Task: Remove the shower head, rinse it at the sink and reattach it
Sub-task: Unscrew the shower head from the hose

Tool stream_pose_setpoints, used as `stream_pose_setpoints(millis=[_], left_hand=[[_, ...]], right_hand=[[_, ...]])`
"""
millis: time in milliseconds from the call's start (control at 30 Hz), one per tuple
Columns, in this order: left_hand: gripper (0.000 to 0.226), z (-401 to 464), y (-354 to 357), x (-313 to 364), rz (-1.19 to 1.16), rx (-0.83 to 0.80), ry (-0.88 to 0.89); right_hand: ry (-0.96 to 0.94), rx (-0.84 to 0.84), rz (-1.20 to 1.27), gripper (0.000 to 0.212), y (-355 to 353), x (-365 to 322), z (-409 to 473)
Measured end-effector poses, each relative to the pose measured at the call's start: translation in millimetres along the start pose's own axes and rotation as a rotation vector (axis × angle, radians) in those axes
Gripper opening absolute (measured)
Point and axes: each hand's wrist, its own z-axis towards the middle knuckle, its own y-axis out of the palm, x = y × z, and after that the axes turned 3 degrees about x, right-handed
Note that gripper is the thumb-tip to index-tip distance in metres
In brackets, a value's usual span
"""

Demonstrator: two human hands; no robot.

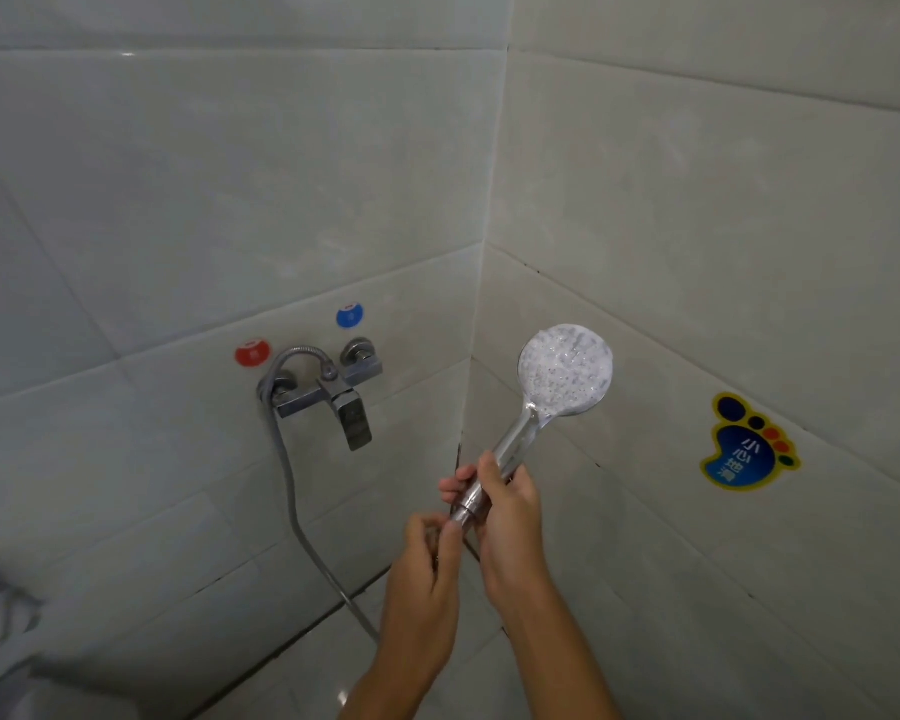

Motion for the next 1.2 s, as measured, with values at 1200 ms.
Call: stream_pose_setpoints(millis=[1200], left_hand=[[0.027, 3.9, 2.6, -6.0, 0.0, -0.042, 0.012]], right_hand=[[0.012, 0.009, -0.006, 0.015, -5.7, -1.2, 9.0]])
